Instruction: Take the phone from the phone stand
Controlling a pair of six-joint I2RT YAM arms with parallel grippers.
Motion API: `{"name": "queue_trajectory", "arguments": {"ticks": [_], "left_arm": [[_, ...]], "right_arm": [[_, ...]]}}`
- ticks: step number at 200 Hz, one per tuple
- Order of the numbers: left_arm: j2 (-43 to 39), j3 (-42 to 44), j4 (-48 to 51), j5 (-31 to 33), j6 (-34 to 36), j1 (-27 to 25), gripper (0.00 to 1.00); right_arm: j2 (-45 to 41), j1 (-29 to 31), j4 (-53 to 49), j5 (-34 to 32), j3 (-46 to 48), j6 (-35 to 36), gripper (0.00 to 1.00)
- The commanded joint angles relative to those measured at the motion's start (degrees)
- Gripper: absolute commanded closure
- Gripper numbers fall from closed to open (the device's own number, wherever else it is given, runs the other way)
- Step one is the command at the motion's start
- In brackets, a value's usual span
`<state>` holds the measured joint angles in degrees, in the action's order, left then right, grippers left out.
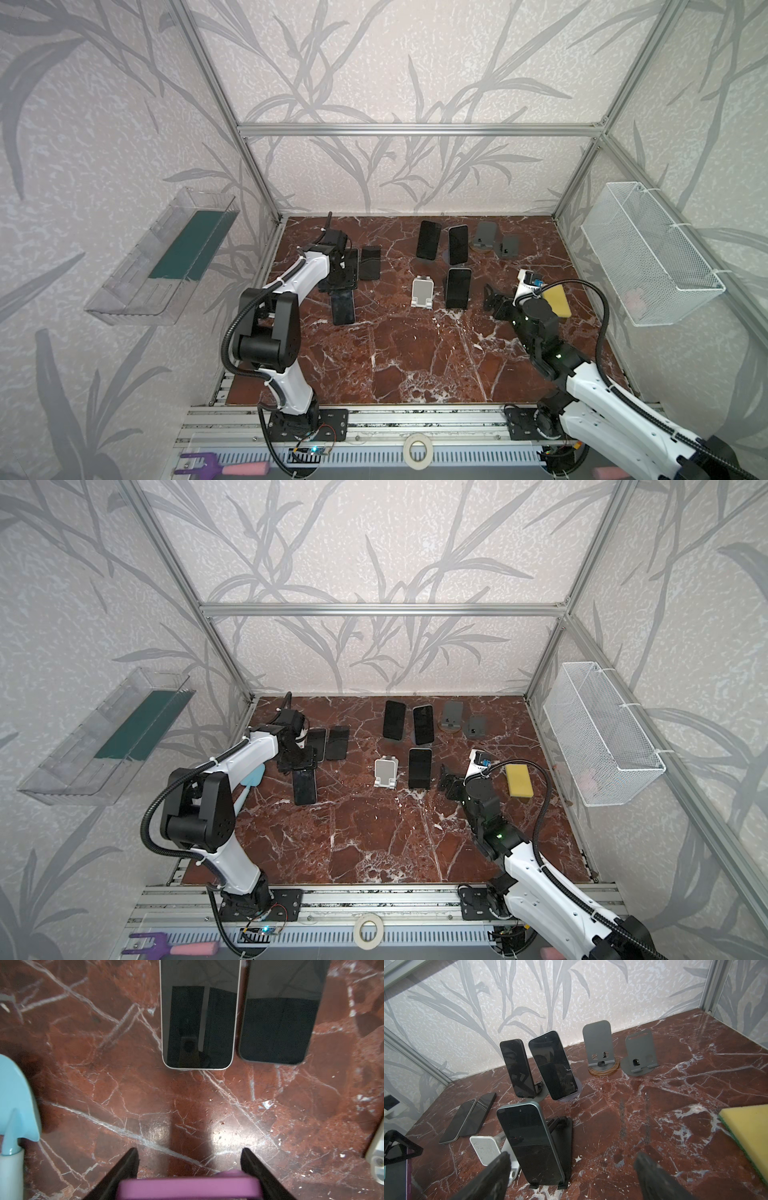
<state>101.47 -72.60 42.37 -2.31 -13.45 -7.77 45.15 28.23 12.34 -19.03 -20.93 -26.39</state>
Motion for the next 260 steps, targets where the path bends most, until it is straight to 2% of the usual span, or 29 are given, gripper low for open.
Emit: {"name": "queue_trajectory", "arguments": {"ticks": [1, 33, 75, 141, 260], "left_arm": [[2.1, -3.95, 3.35, -1.47, 2.19, -0.05, 0.46], [6.88, -6.83, 4.86, 0.63, 4.38, -0.05, 0.46], [11.47, -7.58, 6.23, -2.91, 4.29, 0.04, 0.46], [14.3, -9.4, 8.94, -1.87, 5.01, 0.02, 0.45], [18.34, -12.58, 10.56, 0.97, 4.3, 0.04, 0.36]], "right_arm": [[-1.02, 0.25, 0.49, -0.66, -0.25, -0.1, 0.07], [-0.08, 0.23, 0.97, -1.27, -0.17, 0.01, 0.07], [-0.71, 0.2, 0.43, -0.99, -0.5, 0.37, 0.07], [-2.1, 0.23, 0.05, -0.92, -0.26, 0.22, 0.07], [-0.61, 0.25, 0.67, -1.15, -0.25, 0.55, 0.07]]}}
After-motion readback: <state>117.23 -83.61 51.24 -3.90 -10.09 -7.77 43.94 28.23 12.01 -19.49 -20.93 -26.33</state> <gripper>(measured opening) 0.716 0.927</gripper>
